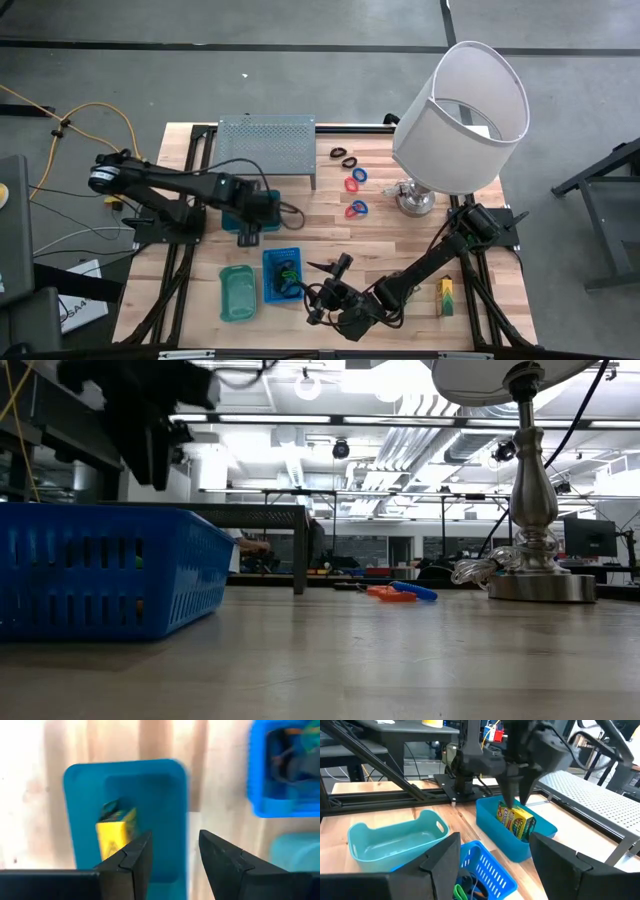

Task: Pick & Place Office Desk Supplies
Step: Put the right crayon box into the top blue bin

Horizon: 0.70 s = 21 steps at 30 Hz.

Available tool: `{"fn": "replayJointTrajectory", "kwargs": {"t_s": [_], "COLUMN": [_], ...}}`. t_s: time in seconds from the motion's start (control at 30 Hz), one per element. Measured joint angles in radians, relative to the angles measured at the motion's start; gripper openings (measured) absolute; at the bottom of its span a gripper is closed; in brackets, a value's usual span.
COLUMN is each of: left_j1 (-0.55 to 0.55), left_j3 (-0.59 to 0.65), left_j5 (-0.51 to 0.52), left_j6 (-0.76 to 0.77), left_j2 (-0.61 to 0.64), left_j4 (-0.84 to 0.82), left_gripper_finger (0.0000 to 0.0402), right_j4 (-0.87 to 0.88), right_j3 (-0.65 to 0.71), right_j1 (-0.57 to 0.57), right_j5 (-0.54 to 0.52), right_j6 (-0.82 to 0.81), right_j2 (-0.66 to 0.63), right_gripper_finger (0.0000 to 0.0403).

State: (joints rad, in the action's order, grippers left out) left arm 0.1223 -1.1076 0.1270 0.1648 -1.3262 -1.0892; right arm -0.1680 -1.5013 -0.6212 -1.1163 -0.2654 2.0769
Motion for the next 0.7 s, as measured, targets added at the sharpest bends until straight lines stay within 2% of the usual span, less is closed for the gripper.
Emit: {"fn": "replayJointTrajectory", "kwargs": {"t_s": [0.2,0.43,0.57,0.7], "left_j1": [0.172,0.447,0.583,0.665], "left_j3": [-0.037,-0.037,-0.037,-0.037], "left_j5": [-0.027,-0.039,0.043,0.134], "left_j6": [0.184,0.356,0.365,0.367], "left_j2": [0.001,0.001,0.001,0.001], "left_j4": [0.011,0.161,0.241,0.262], "left_gripper_finger": [0.0152,0.0152,0.0152,0.0152], "right_j4": [0.000,0.007,0.007,0.007], "right_j3": [0.000,0.000,0.000,0.000], "right_j1": [0.000,0.000,0.000,0.000], "right_j5": [0.000,0.002,0.024,0.024], "right_j6": [0.007,0.007,0.007,0.007], "right_j2": [0.000,0.000,0.000,0.000], "right_gripper_finger": [0.0226,0.0226,0.0226,0.0226]}}
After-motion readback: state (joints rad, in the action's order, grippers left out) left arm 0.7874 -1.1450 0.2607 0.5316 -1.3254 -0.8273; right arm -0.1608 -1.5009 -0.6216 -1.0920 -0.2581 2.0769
